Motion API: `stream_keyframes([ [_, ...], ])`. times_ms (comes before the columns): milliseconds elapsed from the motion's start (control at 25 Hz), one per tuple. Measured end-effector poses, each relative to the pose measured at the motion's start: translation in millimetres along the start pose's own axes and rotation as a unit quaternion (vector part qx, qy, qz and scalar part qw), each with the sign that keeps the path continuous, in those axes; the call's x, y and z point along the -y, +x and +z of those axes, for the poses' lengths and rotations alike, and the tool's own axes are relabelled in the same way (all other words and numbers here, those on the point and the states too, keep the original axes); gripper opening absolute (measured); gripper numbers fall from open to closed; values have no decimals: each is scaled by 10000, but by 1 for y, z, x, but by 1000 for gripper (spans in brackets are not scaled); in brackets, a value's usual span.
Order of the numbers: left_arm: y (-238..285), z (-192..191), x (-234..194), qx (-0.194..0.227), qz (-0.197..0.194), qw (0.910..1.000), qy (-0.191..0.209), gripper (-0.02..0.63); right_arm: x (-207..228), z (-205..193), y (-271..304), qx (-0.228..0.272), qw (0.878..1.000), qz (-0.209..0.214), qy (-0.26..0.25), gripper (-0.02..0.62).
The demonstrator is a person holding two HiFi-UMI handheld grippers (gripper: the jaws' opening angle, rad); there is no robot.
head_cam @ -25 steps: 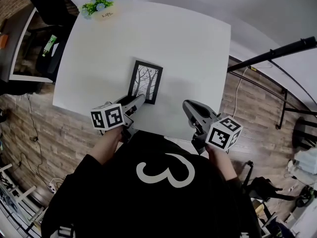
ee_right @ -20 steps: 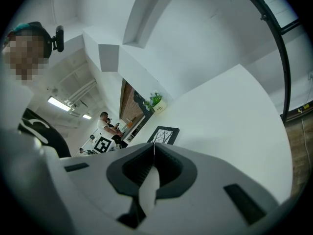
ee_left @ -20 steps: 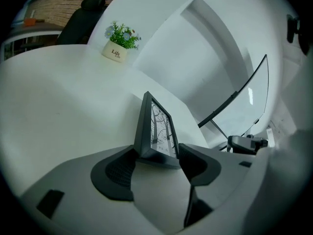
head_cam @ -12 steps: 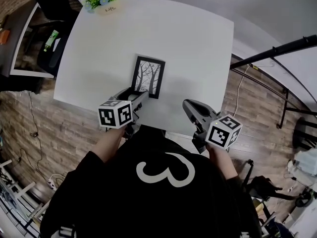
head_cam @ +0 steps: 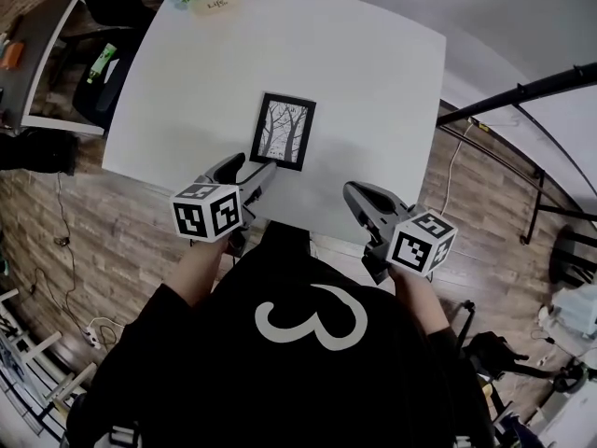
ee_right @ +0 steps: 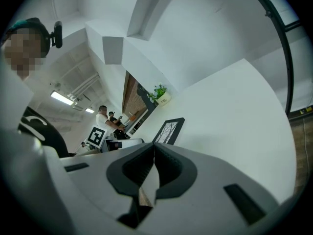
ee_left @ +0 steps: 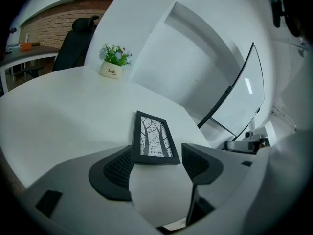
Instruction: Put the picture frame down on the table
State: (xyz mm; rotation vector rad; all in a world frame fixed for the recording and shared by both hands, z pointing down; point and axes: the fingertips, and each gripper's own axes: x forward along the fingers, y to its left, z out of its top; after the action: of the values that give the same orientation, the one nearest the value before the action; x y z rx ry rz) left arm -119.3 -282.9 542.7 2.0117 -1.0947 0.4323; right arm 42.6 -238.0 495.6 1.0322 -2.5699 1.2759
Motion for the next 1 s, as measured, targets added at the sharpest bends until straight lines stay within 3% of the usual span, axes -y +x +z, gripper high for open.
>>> stream_keyframes([
  [160, -21, 4, 16, 200, -275, 9994, -68, 300, -15, 2, -7, 92, 9996, 201, -202, 23],
  [520, -79, -1, 87, 656, -1255, 9899, -87, 55, -60, 2, -49, 338, 9966, 611, -442, 23],
  [720, -114, -8, 142, 941, -2010, 9750, -98, 21, -84, -4, -81, 455, 9936, 772, -693, 23],
  [1000, -144, -16, 185, 1144, -2168, 9683, 486, 15, -116, -13, -102, 383, 9864, 965, -1272, 23],
])
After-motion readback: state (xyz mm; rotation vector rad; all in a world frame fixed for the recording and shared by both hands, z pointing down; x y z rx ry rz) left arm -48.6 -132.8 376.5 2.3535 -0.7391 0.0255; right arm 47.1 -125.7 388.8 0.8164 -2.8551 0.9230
